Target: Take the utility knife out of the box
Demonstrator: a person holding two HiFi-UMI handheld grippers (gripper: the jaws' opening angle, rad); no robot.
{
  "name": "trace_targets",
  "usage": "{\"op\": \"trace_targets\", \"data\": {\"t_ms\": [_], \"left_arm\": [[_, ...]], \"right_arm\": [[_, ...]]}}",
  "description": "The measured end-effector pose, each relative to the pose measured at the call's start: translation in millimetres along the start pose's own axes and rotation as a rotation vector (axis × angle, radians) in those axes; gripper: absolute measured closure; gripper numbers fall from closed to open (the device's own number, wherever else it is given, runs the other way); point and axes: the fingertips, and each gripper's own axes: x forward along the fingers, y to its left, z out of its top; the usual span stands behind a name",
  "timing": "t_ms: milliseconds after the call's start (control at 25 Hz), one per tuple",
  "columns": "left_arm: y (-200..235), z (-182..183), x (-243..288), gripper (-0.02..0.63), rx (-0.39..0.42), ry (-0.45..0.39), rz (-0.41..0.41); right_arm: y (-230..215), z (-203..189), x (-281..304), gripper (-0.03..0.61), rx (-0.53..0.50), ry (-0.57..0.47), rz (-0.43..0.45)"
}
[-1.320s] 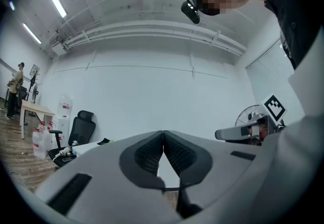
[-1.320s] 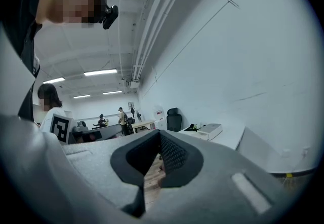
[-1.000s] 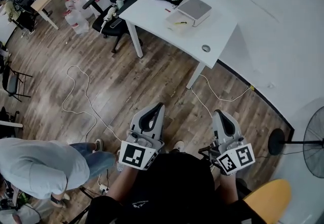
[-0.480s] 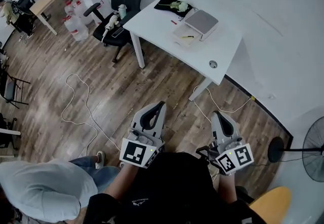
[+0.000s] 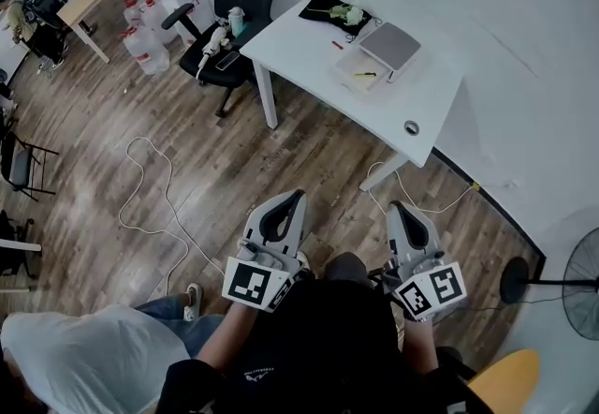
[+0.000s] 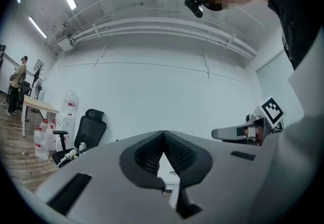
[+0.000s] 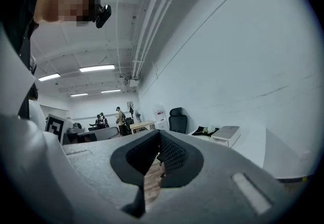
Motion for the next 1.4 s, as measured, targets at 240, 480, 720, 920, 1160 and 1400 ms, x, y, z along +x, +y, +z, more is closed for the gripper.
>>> {"op": "trace_targets", "data": {"t_ms": [240, 480, 720, 920, 1160, 1400], "left_arm": [[19, 1, 8, 0.609, 0.022, -0.003, 0.023], [42, 0, 34, 0.609, 0.037, -0.004, 0.057], [66, 4, 84, 0.609, 0.031, -0.007, 0.079], [87, 2, 134, 0.609, 0.009, -0.001, 0.103], [109, 5, 192, 0.609, -0.022, 0.003, 0.161], [119, 10, 244, 0.607, -0.069, -0.031, 0.2]], "right_arm": [[-12, -1, 16, 0.575, 0.01, 0.012, -0.009], [-37, -1, 50, 0.575, 0.02, 0.022, 0.012], [-72, 13, 102, 0.575, 0.022, 0.02, 0.046], [-113, 28, 146, 0.575, 0.024, 0.026, 0.06], [-161, 46, 195, 0.575, 0.03, 0.06, 0.107], [-206, 60, 235, 0.575, 0.042, 0.079, 0.168]]}}
